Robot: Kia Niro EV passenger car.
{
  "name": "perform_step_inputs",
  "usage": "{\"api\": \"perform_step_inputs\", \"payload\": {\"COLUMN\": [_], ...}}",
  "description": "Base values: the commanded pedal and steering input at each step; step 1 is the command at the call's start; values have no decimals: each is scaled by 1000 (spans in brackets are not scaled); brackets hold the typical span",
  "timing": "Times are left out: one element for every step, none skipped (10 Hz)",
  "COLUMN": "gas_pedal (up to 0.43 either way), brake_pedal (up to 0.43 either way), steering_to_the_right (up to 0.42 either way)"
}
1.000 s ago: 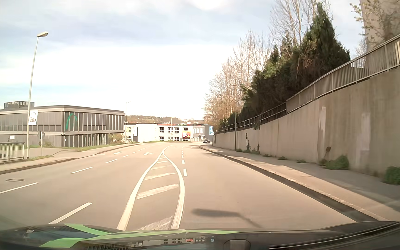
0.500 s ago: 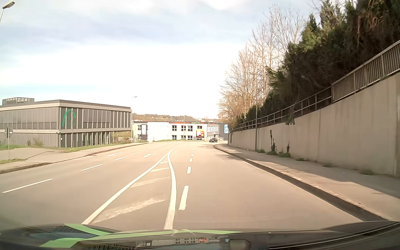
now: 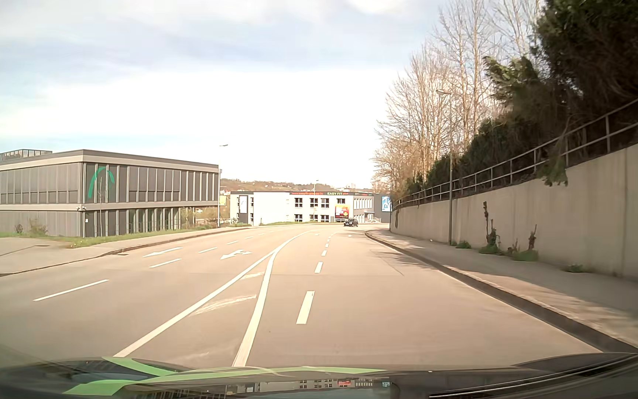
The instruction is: Follow the waypoints while adhering to traffic rules and regulations
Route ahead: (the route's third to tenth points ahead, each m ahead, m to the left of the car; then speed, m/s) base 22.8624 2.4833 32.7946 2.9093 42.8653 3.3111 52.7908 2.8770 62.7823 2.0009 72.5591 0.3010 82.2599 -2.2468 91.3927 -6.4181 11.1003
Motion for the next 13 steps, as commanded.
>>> {"api": "perform_step_inputs", "payload": {"gas_pedal": [39,39,39,8,0,0,8,8,20,28,39,39,39], "brake_pedal": [0,0,0,0,0,0,0,0,0,0,0,0,0], "steering_to_the_right": [-45,-44,-43,-37,-29,-18,-12,-10,-9,-7,-5,-4,0]}}
